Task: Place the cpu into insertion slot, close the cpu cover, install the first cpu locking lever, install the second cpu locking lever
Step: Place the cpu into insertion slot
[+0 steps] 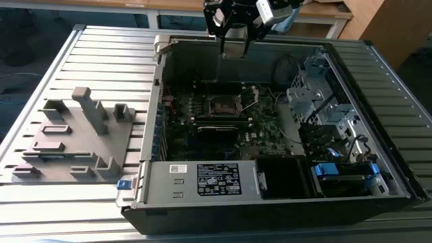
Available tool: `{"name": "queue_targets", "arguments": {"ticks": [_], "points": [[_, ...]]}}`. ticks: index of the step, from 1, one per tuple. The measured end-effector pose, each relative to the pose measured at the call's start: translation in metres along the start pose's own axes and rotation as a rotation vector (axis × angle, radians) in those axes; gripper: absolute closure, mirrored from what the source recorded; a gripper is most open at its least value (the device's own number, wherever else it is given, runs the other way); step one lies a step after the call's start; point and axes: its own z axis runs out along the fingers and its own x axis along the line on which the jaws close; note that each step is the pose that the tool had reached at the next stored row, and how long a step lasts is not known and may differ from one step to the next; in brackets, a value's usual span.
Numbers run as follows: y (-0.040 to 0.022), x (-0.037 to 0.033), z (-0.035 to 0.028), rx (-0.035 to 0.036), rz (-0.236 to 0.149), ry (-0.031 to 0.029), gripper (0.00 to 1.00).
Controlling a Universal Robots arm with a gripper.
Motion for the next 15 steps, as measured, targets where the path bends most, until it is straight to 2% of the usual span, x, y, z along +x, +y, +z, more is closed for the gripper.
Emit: {"name": "queue_targets", "arguments": {"ticks": [15], "points": [[-0.0001,0.0000,0.0015,0.0001,0.000,0.0000,0.46]]}}
